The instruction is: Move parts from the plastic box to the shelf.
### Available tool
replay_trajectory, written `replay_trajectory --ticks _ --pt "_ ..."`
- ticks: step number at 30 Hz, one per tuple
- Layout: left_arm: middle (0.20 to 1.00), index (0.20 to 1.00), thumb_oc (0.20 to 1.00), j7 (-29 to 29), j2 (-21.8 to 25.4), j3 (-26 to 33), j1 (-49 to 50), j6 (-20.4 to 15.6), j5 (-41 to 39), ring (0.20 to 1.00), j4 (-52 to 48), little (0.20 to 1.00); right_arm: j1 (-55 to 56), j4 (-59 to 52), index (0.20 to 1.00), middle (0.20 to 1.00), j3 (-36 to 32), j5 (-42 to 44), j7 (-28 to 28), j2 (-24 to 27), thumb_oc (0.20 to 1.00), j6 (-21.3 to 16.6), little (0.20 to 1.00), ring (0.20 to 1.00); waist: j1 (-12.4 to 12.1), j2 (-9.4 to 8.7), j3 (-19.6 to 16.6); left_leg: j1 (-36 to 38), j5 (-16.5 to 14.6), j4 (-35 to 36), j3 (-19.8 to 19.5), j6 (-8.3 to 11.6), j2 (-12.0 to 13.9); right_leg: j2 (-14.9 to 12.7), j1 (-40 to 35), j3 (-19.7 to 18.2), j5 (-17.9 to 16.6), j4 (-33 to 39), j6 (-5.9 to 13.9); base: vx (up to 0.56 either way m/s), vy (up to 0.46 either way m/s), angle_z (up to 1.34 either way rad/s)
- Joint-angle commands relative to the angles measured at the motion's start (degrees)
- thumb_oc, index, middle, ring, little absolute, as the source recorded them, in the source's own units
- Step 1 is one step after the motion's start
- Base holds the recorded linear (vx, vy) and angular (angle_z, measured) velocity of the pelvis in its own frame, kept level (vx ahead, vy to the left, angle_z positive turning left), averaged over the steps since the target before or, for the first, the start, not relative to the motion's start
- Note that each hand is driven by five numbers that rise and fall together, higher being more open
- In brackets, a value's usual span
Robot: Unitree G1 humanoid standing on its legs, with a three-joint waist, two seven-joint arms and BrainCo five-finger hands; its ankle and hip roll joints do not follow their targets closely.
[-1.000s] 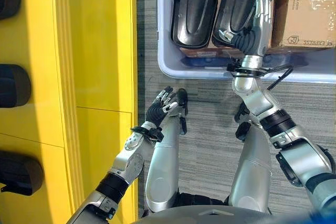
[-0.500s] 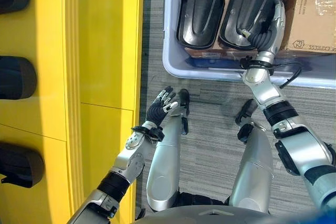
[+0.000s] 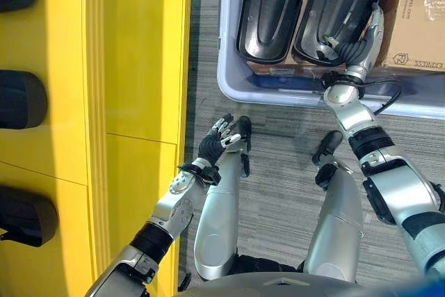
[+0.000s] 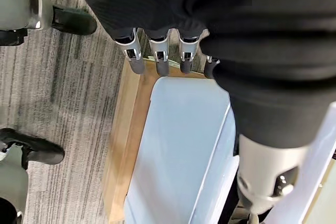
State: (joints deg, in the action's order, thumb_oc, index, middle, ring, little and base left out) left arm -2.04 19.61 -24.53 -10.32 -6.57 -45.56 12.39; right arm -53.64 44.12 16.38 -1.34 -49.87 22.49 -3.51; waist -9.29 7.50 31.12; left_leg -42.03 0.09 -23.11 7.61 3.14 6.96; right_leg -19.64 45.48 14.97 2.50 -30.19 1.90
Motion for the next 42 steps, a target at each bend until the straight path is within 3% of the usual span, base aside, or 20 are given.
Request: replay_trajectory --ticks 1,5,12,17,26,30,32,42 --pt "1.000 1.000 1.000 0.6 0.5 -2.1 1.0 -1.0 1.1 1.000 -5.1 1.000 -1.1 -3.1 1.000 1.000 0.0 0.6 -1.9 1.4 1.000 -2.0 1.000 1.000 -0.6 4.25 -1.3 -0.9 -3.6 -2.4 1.0 -1.39 -1.0 1.0 -0.9 -1.1 4.0 -4.7 3.03 0.00 0.000 0.00" --pt "1.000 1.000 1.000 1.6 0.0 -1.7 1.0 -0.9 0.2 1.000 -4.8 1.000 -0.1 -1.8 1.000 1.000 -1.1 7.1 -2.1 0.3 1.000 -3.1 1.000 1.000 -0.5 4.29 -1.3 -1.0 -3.6 -2.3 1.1 -1.39 -1.0 1.1 -0.8 -1.3 4.1 -4.7 2.99 0.00 0.000 0.00" --pt "1.000 1.000 1.000 1.5 -0.5 -2.3 1.0 -0.2 -0.6 1.000 -4.4 1.000 0.3 -0.5 1.000 1.000 -3.5 10.3 -3.0 -0.4 1.000 -6.6 1.000 1.000 -0.5 4.44 -1.3 -1.7 -3.9 -2.8 1.1 -1.56 -1.1 1.0 -0.1 -1.4 4.2 -5.4 3.02 0.00 0.000 0.00" --pt "1.000 1.000 1.000 0.9 -1.4 -2.6 0.4 0.9 -3.3 1.000 -3.9 1.000 0.8 2.0 1.000 1.000 -4.7 19.4 3.1 -1.6 1.000 -6.7 1.000 1.000 -0.4 4.62 -1.3 -1.9 -4.2 -3.2 1.2 -1.66 -1.1 0.9 0.2 -1.8 4.7 -6.2 2.88 0.01 0.003 0.00" --pt "1.000 1.000 1.000 1.4 -0.3 -2.8 0.3 3.1 -3.7 1.000 -5.0 1.000 -2.1 5.5 1.000 1.000 -4.1 20.2 6.1 -0.3 1.000 -4.5 1.000 1.000 -1.3 4.61 -1.3 -2.6 -4.2 -3.9 0.5 -1.66 -1.2 0.6 0.6 -1.4 4.8 -7.2 2.94 0.00 0.000 0.00" --pt "1.000 1.000 1.000 1.4 0.2 -2.7 0.1 3.4 -3.5 1.000 -5.7 1.000 -3.7 6.6 1.000 1.000 -2.5 12.1 5.7 1.2 1.000 -0.6 1.000 1.000 -1.6 4.43 -1.3 -3.0 -3.9 -3.5 0.2 -1.59 -1.2 0.7 0.8 -1.0 4.4 -6.8 3.16 0.00 0.000 0.00" --pt "1.000 1.000 1.000 1.2 0.7 -2.6 -0.1 3.8 -3.3 1.000 -5.9 1.000 -5.5 8.2 1.000 1.000 0.8 6.8 5.0 3.0 1.000 5.7 1.000 1.000 -2.0 4.29 -1.3 -3.4 -3.8 -3.6 0.0 -1.61 -1.2 0.5 1.0 -0.8 4.1 -6.6 3.29 0.00 -0.005 0.04" --pt "1.000 1.000 1.000 -2.1 3.0 -2.4 1.0 2.4 -3.5 1.000 -4.8 1.000 -10.4 16.7 1.000 1.000 11.4 -7.4 9.4 7.4 1.000 20.0 1.000 1.000 -3.8 4.16 -1.3 -4.4 -4.1 -4.4 -1.2 -2.06 -1.8 -0.2 0.4 0.6 3.1 -5.5 3.77 0.00 -0.001 0.02"
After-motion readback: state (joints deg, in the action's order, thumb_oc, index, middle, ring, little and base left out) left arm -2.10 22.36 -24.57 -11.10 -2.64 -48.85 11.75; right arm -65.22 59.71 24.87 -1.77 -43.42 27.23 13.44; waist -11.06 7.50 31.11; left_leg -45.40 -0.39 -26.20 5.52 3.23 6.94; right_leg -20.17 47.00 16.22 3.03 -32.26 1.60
